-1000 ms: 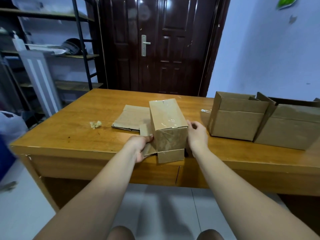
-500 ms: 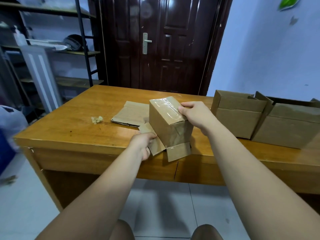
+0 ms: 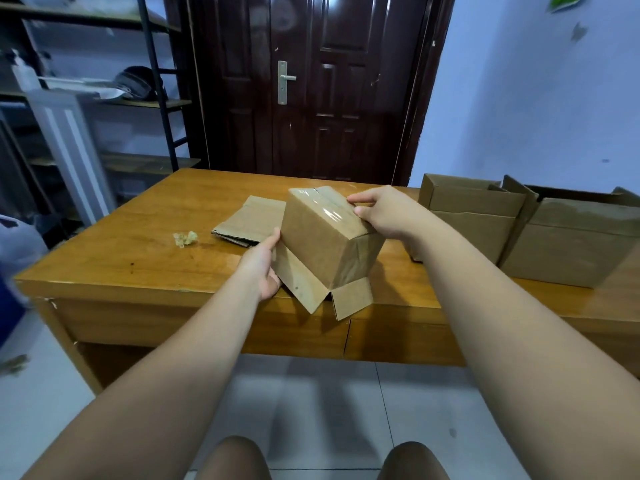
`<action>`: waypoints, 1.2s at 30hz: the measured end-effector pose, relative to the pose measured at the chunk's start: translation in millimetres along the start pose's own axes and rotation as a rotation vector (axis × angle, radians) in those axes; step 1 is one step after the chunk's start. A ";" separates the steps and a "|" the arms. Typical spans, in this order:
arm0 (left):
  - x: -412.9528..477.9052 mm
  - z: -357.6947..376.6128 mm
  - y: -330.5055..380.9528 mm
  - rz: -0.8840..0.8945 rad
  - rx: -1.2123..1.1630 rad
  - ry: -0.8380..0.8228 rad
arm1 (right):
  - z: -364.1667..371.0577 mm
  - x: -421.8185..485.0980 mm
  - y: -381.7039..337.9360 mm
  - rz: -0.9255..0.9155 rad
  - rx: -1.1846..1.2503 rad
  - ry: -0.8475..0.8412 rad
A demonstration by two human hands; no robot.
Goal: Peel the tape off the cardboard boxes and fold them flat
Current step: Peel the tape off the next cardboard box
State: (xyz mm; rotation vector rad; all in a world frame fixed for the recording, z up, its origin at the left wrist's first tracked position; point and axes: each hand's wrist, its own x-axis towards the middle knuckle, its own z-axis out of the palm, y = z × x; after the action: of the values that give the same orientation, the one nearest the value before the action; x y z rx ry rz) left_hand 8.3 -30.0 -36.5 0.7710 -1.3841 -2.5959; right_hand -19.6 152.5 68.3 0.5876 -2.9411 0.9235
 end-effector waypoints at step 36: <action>-23.0 41.7 5.1 0.405 0.713 0.045 | 22.7 4.2 25.5 -0.019 -0.310 -0.255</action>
State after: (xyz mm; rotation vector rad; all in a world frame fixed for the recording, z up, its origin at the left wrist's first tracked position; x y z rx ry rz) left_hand 7.6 5.6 -4.4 0.5175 -2.2029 -1.7630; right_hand -30.0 157.8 36.0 0.7620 -3.1992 0.3996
